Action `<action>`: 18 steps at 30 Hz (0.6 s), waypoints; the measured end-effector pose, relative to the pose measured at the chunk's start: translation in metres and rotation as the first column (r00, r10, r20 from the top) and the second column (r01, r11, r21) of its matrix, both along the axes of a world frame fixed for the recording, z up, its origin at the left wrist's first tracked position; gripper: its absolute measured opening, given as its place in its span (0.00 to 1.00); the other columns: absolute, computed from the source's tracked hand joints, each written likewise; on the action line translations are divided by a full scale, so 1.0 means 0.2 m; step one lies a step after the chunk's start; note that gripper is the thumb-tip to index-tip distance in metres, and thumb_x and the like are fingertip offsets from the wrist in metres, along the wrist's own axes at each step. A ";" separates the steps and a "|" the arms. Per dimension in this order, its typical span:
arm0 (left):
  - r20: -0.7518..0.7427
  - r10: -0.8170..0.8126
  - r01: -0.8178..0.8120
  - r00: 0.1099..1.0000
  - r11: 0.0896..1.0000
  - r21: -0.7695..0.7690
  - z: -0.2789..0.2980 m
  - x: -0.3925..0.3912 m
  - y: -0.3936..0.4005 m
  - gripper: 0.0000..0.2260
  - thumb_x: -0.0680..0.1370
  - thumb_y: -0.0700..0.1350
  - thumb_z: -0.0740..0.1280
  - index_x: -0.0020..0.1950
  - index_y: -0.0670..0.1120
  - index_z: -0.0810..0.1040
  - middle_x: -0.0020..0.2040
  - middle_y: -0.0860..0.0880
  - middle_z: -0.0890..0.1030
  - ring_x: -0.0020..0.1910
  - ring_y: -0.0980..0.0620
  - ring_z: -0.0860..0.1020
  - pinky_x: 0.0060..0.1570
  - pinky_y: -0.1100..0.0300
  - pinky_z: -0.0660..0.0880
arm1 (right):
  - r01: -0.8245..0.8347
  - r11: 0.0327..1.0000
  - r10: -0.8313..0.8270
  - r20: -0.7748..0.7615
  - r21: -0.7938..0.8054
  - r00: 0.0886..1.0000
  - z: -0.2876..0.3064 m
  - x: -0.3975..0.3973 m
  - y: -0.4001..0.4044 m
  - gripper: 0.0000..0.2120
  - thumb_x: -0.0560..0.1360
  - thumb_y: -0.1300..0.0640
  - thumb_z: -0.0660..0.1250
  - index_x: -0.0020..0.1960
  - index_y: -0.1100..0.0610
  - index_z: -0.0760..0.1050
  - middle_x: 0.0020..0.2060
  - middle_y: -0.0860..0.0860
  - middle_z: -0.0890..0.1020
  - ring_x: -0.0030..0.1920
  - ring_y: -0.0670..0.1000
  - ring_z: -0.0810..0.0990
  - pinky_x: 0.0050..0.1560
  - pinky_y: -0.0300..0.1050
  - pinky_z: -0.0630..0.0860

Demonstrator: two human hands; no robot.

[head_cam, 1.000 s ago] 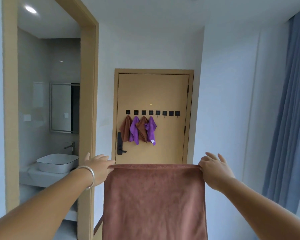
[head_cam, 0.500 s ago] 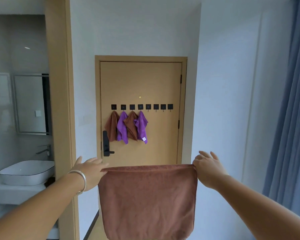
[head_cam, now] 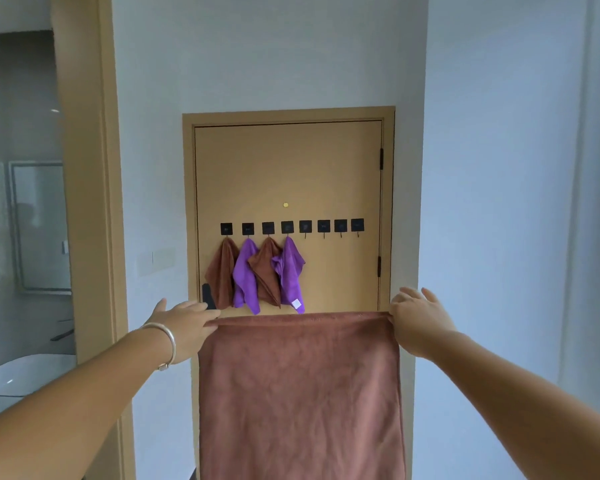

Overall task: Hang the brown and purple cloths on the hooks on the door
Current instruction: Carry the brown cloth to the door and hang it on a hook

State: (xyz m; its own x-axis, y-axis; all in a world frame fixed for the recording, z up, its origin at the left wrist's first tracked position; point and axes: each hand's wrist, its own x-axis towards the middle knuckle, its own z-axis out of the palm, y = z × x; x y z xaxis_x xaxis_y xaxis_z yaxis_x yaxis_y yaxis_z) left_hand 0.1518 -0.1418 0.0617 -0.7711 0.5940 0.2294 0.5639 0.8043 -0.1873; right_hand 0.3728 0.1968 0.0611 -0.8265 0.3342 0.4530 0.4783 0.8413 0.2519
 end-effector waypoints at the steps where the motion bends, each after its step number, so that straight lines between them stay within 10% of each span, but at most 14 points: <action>1: -0.002 0.003 -0.003 1.000 1.000 0.011 0.02 -0.05 0.05 0.19 0.83 0.51 0.45 0.74 0.59 0.60 0.71 0.57 0.64 0.74 0.56 0.56 0.71 0.41 0.45 | 0.000 1.000 0.000 -0.019 0.012 1.000 0.02 -0.06 0.05 0.16 0.79 0.55 0.52 0.56 0.49 0.78 0.60 0.46 0.76 0.71 0.51 0.63 0.70 0.50 0.57; 18: 0.057 -0.100 0.100 0.993 0.995 0.009 -0.14 -1.29 0.77 0.19 0.83 0.51 0.47 0.74 0.59 0.59 0.68 0.58 0.67 0.71 0.57 0.59 0.72 0.40 0.51 | 0.051 0.998 -0.053 0.040 0.046 0.998 -0.11 -1.20 0.70 0.14 0.79 0.55 0.53 0.53 0.47 0.76 0.53 0.44 0.76 0.63 0.48 0.67 0.67 0.47 0.59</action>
